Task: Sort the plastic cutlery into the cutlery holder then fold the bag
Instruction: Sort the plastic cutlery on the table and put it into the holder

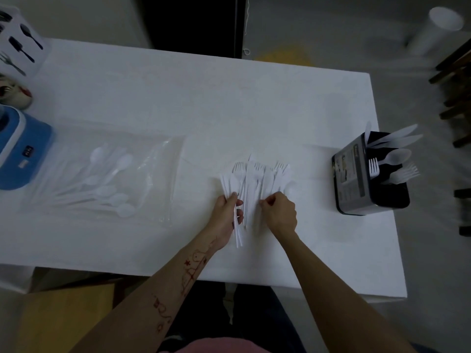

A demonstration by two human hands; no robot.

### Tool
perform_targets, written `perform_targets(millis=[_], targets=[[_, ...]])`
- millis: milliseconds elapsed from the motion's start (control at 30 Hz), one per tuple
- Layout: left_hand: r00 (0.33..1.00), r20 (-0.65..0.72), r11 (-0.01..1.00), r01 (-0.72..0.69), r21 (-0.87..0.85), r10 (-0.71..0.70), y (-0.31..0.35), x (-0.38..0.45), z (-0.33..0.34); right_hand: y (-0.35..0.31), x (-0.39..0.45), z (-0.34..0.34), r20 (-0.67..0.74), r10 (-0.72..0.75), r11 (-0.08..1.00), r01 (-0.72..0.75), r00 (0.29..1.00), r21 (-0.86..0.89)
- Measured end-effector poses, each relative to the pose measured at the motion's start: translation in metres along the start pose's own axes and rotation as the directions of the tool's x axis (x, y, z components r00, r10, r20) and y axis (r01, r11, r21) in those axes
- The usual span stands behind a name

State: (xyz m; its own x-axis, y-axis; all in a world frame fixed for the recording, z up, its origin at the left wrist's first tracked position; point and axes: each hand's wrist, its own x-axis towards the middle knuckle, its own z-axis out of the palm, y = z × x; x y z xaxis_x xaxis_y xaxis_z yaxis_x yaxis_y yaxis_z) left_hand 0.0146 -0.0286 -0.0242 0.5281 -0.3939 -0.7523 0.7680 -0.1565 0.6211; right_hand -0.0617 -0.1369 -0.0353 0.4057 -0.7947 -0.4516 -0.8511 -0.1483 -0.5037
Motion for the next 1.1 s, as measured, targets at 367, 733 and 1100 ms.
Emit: perform_targets(millis=[367, 733, 1100], targets=[[0.999, 0.029, 0.999, -0.03, 0.045, 0.029, 0.001, 0.005, 0.002, 0.011, -0.018, -0.032, 0.224, -0.212, 0.919, 0.117, 0.951, 0.375], [0.999, -0.011, 0.998, -0.043, 0.044, 0.043, -0.002, 0.003, 0.015, 0.018, -0.019, -0.022, 0.046, -0.125, 0.929, 0.101, 0.991, 0.356], [0.995, 0.0, 0.978, -0.099, 0.186, 0.101, -0.005, -0.001, 0.014, 0.011, -0.002, -0.01, -0.011, 0.006, 0.995, -0.007, 1.0, -0.098]])
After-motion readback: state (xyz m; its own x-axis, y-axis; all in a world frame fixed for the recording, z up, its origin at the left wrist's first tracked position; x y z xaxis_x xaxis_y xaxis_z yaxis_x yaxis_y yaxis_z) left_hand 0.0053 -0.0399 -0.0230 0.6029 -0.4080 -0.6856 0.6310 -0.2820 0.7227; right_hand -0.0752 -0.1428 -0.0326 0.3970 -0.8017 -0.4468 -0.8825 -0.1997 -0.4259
